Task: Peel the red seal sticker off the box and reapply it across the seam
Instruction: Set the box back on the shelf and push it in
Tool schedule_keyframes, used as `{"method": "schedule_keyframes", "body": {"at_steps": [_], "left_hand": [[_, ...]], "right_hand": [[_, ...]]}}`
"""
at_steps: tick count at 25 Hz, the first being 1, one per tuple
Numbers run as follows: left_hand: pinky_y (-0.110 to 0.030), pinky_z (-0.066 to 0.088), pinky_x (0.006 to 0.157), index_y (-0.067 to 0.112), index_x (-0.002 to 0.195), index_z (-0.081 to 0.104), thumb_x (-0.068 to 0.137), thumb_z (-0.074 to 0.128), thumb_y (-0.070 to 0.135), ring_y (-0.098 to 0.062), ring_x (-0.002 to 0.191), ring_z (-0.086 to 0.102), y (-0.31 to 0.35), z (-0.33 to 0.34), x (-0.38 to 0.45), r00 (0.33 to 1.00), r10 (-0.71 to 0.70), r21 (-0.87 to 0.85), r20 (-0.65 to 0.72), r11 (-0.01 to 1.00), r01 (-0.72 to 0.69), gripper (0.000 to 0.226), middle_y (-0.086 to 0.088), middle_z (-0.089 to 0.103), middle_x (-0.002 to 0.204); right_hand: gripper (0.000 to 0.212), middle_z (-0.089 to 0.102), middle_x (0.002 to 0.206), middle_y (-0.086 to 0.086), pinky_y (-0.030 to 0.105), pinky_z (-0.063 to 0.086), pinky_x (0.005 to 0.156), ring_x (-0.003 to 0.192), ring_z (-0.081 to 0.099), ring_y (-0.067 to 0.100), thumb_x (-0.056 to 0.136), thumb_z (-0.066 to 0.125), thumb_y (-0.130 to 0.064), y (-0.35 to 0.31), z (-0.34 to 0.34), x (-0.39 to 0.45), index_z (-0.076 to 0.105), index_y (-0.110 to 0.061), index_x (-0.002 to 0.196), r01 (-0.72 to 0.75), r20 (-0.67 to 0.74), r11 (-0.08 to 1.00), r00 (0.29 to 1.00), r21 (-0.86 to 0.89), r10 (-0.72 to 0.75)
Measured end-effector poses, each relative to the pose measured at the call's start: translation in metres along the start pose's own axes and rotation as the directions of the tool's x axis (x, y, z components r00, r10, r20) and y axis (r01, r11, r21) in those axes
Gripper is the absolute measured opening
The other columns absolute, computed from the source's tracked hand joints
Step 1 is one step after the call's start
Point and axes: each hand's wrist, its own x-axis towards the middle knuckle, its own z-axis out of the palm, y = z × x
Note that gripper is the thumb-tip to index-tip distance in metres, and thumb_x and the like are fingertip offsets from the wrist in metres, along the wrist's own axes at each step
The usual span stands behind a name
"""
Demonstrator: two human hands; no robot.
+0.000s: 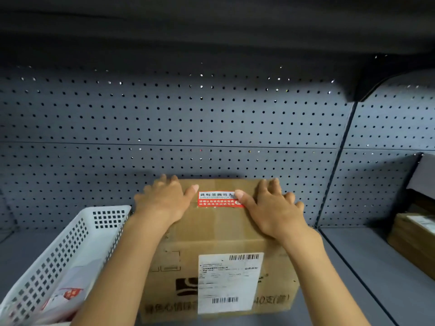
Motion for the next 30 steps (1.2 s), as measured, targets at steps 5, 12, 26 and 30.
{"method": "schedule_keyframes", "body": {"at_steps": [5,12,26,30], "left_hand": [[-0.060,0.016,0.123,0.023,0.158,0.012,0.097,0.014,0.062,-0.037,0.155,0.009,-0.002,0.001,0.001,0.996,0.020,-0.020,0.084,1.000,-0.018,0.072,-0.007,0.004,0.169],[-0.034,-0.007,0.127,0.029,0.155,-0.015,0.104,0.011,0.045,-0.002,0.151,-0.018,0.005,0.005,-0.054,0.836,0.522,0.057,0.166,0.842,-0.537,0.060,0.014,-0.019,0.165],[-0.037,0.005,0.125,0.054,0.150,0.003,0.099,0.011,0.059,0.004,0.151,-0.002,-0.023,-0.004,-0.068,0.814,0.580,-0.014,0.013,0.815,-0.580,0.052,0.032,-0.001,0.160],[-0.029,0.010,0.121,0.046,0.148,0.029,0.103,0.017,0.052,0.007,0.142,0.008,-0.021,-0.012,-0.076,0.813,0.580,0.015,-0.055,0.814,-0.580,0.048,0.029,0.020,0.151]], "right_hand": [[0.082,0.009,0.170,0.008,0.058,0.012,0.121,0.154,0.011,0.042,0.094,0.015,-0.071,0.000,0.000,0.000,0.015,-0.022,0.160,0.088,0.033,0.996,0.996,-0.009,-0.087],[0.113,-0.010,0.169,-0.011,0.035,-0.008,0.127,0.155,-0.015,0.005,0.063,-0.007,-0.082,-0.001,-0.004,-0.035,-0.007,-0.025,0.160,0.578,0.229,0.816,0.795,-0.006,-0.562],[0.088,0.018,0.165,-0.025,0.038,0.013,0.127,0.155,0.013,0.002,0.078,0.002,-0.082,0.039,-0.010,-0.037,0.015,-0.046,0.157,0.623,0.086,0.780,0.781,-0.060,-0.618],[0.075,0.040,0.156,-0.029,0.046,0.042,0.112,0.150,0.026,-0.001,0.083,0.013,-0.080,0.043,-0.014,-0.044,0.035,-0.052,0.149,0.553,-0.022,0.831,0.832,-0.050,-0.555]]}}
